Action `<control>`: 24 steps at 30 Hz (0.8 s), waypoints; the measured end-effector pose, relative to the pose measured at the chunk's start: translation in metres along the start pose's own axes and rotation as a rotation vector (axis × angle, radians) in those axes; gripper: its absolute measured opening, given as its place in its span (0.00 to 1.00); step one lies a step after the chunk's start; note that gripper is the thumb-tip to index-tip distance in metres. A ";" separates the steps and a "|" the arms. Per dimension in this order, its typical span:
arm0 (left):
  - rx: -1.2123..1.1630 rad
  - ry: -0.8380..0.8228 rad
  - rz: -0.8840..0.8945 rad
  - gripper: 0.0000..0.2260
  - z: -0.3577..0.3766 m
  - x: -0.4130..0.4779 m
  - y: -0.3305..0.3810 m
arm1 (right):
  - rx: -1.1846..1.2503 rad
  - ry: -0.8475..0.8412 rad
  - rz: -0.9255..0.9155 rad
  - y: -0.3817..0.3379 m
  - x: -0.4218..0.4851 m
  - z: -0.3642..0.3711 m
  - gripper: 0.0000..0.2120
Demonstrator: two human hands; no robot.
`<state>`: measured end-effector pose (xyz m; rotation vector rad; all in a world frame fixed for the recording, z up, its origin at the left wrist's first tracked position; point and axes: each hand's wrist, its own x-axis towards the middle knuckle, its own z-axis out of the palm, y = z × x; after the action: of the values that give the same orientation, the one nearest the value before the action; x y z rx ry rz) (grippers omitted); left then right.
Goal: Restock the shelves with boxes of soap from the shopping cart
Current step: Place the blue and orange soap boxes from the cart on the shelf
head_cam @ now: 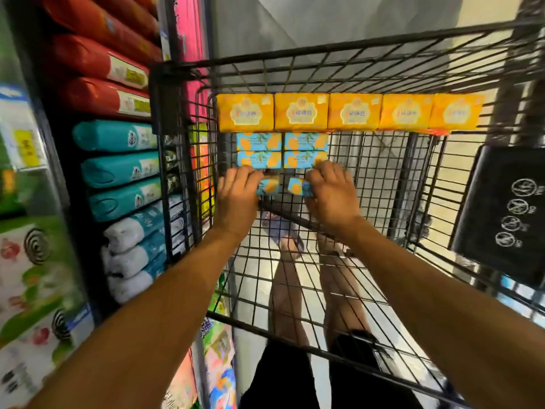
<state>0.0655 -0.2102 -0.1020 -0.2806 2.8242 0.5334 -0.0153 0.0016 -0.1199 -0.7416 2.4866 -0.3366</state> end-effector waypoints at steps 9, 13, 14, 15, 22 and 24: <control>-0.788 -0.116 -0.440 0.18 -0.105 -0.060 0.040 | 0.887 0.060 0.420 -0.041 -0.096 -0.103 0.18; -1.039 -0.095 -0.571 0.18 -0.167 -0.101 0.072 | 1.017 0.097 0.512 -0.070 -0.150 -0.166 0.13; -1.076 -0.055 -0.589 0.18 -0.178 -0.112 0.078 | 1.034 0.132 0.522 -0.075 -0.163 -0.179 0.13; -1.134 -0.007 -0.610 0.18 -0.187 -0.122 0.083 | 1.051 0.163 0.529 -0.080 -0.174 -0.192 0.13; -1.596 0.265 -0.731 0.13 -0.241 -0.210 0.141 | 1.481 0.169 0.492 -0.112 -0.246 -0.260 0.09; -1.712 0.333 -0.737 0.19 -0.249 -0.240 0.159 | 1.529 0.105 0.421 -0.113 -0.261 -0.269 0.07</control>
<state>0.2037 -0.1262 0.2425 -1.5928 1.3886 2.5297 0.0746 0.0800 0.2529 0.4293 1.6101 -1.7635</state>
